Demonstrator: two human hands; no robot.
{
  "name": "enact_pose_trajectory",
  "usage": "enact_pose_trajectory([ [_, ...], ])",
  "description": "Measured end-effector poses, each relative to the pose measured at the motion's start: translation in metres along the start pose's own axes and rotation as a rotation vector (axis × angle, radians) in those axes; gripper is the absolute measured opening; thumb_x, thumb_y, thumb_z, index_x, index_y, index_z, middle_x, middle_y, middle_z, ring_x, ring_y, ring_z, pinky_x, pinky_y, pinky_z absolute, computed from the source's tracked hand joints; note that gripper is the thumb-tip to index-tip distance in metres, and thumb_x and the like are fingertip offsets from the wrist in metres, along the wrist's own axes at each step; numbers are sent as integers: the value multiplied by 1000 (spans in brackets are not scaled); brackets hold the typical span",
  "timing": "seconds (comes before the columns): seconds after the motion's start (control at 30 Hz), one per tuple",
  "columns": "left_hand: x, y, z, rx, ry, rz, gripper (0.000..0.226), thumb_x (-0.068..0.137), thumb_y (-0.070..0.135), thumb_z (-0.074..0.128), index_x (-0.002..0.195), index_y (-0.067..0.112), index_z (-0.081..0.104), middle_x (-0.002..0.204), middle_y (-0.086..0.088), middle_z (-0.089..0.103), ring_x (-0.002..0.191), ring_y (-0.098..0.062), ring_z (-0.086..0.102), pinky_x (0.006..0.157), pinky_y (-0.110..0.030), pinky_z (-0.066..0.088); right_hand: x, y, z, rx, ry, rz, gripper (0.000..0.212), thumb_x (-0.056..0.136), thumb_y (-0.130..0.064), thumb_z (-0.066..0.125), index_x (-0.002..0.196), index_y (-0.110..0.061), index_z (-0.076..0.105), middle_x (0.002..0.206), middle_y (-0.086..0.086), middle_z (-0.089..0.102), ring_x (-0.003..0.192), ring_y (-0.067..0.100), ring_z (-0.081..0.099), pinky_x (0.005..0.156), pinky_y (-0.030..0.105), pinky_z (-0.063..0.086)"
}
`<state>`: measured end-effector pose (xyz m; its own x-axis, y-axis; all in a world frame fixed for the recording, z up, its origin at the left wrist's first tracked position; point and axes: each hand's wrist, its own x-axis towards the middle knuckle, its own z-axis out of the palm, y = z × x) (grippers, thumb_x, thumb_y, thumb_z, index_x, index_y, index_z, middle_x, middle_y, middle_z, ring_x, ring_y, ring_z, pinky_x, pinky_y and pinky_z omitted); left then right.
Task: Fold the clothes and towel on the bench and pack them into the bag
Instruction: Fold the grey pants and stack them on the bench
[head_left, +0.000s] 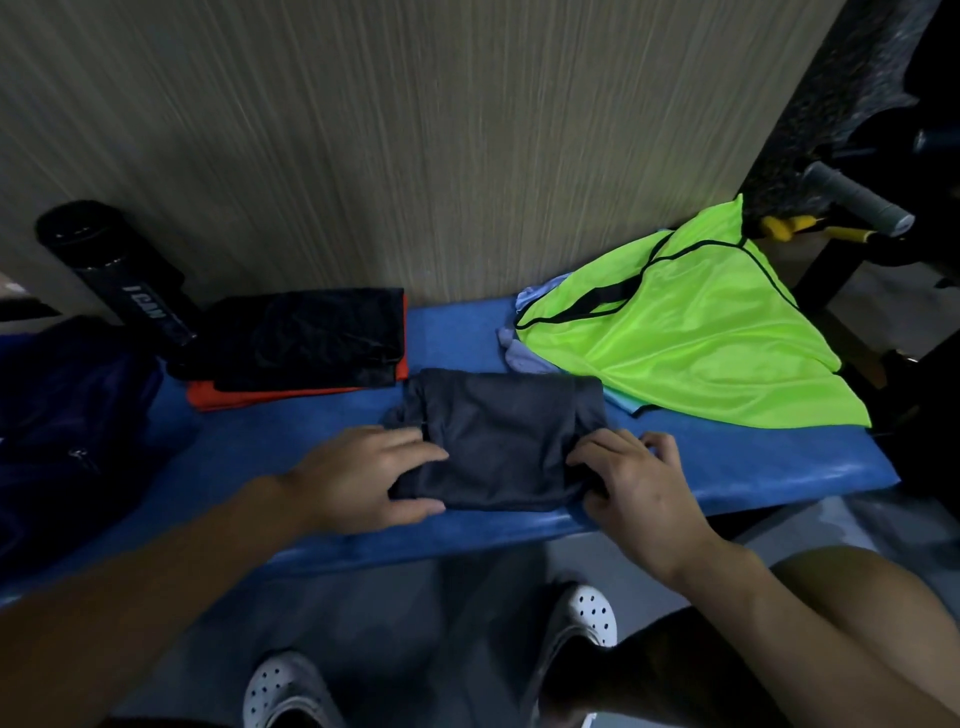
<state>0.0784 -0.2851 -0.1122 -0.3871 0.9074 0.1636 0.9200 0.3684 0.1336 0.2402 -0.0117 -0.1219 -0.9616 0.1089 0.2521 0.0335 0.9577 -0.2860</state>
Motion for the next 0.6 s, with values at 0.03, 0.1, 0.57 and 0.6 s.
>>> enact_pose_trajectory([
  [0.03, 2, 6, -3, 9, 30, 13, 63, 92, 74, 33, 114, 27, 70, 90, 12, 65, 76, -14, 65, 64, -28, 53, -1, 2, -1, 29, -14, 8, 37, 59, -17, 55, 92, -28, 66, 96, -16, 62, 90, 13, 60, 81, 34, 26],
  [0.1, 11, 14, -8, -8, 134, 5, 52, 97, 61, 37, 104, 23, 72, 85, 8, 65, 78, -16, 63, 63, -29, 50, -4, 4, -3, 74, -35, 16, 36, 60, -19, 55, 93, -28, 66, 98, -16, 63, 92, 13, 60, 81, 34, 26],
  [0.57, 37, 17, 24, -46, -169, -403, 81, 82, 77, 8, 155, 43, 11, 166, 9, 4, 152, -10, -5, 121, -42, 9, 14, 19, -5, 367, 18, 55, 38, 92, -51, 49, 78, -21, 67, 75, -11, 64, 72, 9, 60, 72, 37, 48],
  [0.6, 37, 16, 24, -54, -141, -397, 80, 83, 76, 10, 155, 41, 15, 166, 9, 9, 152, -10, -1, 120, -41, 11, 20, 20, -7, 371, 74, 77, 33, 92, -44, 53, 81, -17, 68, 77, -7, 66, 73, 11, 60, 71, 36, 48],
])
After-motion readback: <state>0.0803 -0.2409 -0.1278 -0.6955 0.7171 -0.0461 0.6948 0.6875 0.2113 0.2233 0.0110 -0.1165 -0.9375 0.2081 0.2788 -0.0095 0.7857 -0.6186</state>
